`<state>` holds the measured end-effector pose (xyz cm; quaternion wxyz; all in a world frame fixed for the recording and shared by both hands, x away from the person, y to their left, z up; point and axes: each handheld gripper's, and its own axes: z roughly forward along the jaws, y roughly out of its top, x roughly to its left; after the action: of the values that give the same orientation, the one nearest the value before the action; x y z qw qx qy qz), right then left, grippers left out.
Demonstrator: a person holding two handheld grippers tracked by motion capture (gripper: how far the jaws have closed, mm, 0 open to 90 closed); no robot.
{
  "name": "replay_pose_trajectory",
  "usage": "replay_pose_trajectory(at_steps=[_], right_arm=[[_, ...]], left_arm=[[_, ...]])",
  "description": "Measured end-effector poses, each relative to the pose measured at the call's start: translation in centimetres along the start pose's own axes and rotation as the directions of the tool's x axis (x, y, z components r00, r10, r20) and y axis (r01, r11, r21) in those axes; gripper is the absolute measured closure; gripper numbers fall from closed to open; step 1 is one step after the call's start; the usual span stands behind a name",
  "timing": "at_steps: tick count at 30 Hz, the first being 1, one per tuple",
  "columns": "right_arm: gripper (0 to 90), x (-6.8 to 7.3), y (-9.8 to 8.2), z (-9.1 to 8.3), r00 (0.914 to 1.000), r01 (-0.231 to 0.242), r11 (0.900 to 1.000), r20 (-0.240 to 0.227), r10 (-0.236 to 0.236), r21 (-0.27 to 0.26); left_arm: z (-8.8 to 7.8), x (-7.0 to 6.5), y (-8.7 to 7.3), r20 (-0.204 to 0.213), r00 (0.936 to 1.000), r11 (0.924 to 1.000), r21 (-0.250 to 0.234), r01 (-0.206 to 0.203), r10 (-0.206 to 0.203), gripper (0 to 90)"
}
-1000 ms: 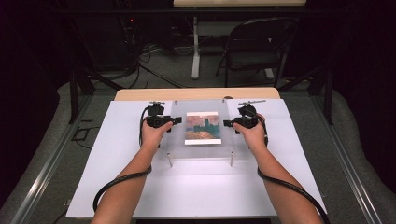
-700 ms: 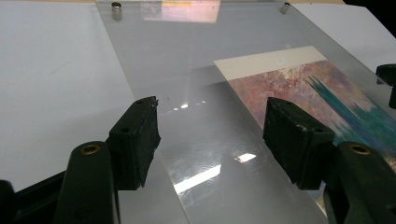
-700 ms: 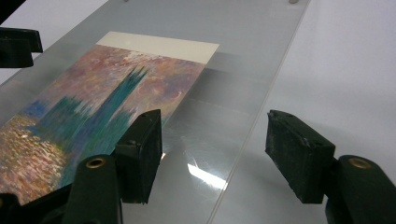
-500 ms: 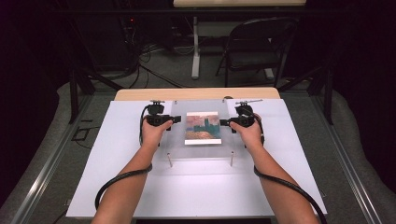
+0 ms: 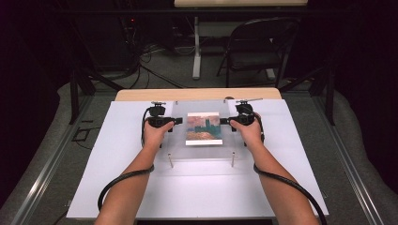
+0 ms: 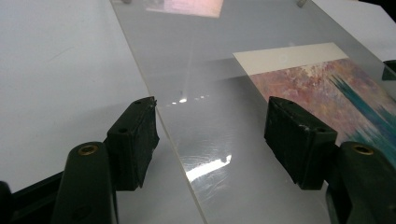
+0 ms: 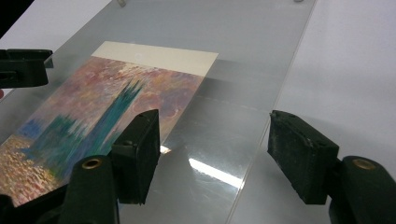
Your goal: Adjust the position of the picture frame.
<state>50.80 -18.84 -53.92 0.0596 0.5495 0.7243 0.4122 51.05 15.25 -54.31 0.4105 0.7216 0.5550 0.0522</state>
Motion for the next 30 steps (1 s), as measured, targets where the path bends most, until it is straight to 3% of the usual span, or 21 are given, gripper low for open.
replay_pose_trajectory(at_steps=[13, 16, 30], right_arm=[[31.8, -0.47, -0.22, 0.34, 0.9973, -0.065, 0.998, -0.034, 0.065, -0.004], [31.5, -0.50, -0.31, 0.43, 0.9948, -0.086, 0.996, -0.055, 0.086, 0.003], [29.9, -0.43, -0.37, 0.61, 0.9931, -0.097, 0.995, -0.066, 0.098, 0.013]], left_arm=[[0.11, 0.15, -0.16, 0.030, 0.9984, 0.9986, 0.021, 0.048, -0.049, 31.3], [0.14, 0.00, -0.13, 0.027, 0.9988, 0.9987, 0.029, 0.041, -0.042, 28.3], [0.25, 0.05, -0.37, 0.066, 0.9955, 0.9967, 0.046, 0.066, -0.069, 25.9]])
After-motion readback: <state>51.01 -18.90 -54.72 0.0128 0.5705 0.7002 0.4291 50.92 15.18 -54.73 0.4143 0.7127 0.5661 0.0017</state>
